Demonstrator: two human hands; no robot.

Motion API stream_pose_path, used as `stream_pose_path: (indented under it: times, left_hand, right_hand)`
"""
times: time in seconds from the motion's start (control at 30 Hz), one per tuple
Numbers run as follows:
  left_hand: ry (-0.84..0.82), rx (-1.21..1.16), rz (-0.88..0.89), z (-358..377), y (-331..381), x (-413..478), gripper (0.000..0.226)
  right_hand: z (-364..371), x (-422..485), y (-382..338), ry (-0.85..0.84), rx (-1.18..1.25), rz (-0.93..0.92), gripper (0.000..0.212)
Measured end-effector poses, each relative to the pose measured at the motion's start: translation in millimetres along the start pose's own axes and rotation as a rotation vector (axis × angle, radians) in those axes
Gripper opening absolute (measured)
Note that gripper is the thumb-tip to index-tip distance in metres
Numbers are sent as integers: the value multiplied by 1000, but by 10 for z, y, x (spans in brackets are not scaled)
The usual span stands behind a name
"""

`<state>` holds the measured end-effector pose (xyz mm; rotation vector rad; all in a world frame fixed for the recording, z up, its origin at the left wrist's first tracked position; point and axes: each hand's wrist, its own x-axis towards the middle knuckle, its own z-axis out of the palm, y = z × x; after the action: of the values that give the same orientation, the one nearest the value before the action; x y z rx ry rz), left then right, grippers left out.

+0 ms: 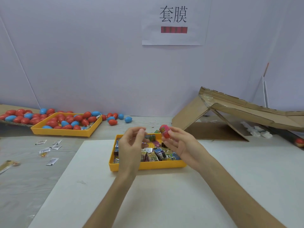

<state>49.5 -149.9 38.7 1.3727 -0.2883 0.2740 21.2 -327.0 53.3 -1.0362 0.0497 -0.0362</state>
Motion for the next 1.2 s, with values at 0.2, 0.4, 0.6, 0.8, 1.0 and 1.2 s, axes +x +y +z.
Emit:
stream_pose_path:
  times: [0.2, 0.4, 0.6, 0.8, 1.0, 1.2]
  left_hand:
    - [75, 27, -84, -34, -52, 44, 24]
    - [-3, 63, -50, -17, -55, 38, 30]
    - [-123, 441, 126, -36, -144, 18, 21]
    - [-395, 1077, 161, -73, -325, 1, 19]
    - [-381, 929, 119, -99, -255, 37, 17]
    - [-279, 702, 69, -352, -80, 324, 22]
  right_hand:
    - [120, 575, -447, 164, 164, 62, 35]
    - [-83, 750, -765, 292, 626, -269, 37]
    - [-140, 458, -189, 318, -250, -238, 21]
    - [-190, 103, 191, -31, -1177, -341, 13]
    - [-216, 95, 294, -94, -1374, -337, 12]
    - [-245, 108, 317, -79, -1374, -376, 17]
